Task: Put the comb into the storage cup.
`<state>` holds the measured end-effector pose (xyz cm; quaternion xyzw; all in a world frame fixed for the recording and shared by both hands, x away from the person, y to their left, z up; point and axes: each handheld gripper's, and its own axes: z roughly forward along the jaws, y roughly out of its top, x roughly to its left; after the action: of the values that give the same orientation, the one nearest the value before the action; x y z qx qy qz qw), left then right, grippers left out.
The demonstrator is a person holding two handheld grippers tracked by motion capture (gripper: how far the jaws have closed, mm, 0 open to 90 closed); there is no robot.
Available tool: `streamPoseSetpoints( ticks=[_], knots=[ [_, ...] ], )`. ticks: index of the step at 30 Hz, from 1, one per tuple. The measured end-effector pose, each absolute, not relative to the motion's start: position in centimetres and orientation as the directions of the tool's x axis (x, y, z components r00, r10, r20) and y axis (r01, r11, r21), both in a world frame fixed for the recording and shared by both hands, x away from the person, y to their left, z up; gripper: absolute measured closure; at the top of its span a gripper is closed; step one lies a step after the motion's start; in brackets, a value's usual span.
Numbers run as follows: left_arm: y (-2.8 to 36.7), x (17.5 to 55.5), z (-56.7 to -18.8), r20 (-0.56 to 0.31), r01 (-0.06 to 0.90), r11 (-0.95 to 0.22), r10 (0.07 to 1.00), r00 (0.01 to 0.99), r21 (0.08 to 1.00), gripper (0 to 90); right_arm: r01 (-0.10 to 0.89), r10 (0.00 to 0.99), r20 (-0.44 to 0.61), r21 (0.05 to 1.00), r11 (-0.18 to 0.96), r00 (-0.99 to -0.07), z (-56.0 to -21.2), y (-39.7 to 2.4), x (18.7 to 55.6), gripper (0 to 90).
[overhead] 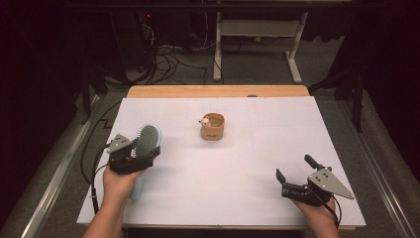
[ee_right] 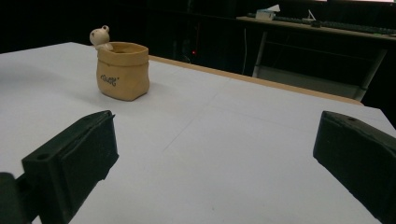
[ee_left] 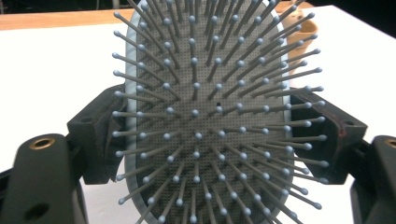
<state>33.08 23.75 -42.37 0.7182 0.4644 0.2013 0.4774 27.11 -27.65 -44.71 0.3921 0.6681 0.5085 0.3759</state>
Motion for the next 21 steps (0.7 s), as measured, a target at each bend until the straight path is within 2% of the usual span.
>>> streamPoseSetpoints(
  ticks=[21],
  knots=[
    [22.9, 31.4, -41.6, -0.128, 0.355, -0.092, 0.827, 0.548, 0.930, 20.8, 0.140, 0.905, -0.099, 0.975, 0.171, -0.413, -44.7, -27.7, 27.1, 0.3]
  ],
)
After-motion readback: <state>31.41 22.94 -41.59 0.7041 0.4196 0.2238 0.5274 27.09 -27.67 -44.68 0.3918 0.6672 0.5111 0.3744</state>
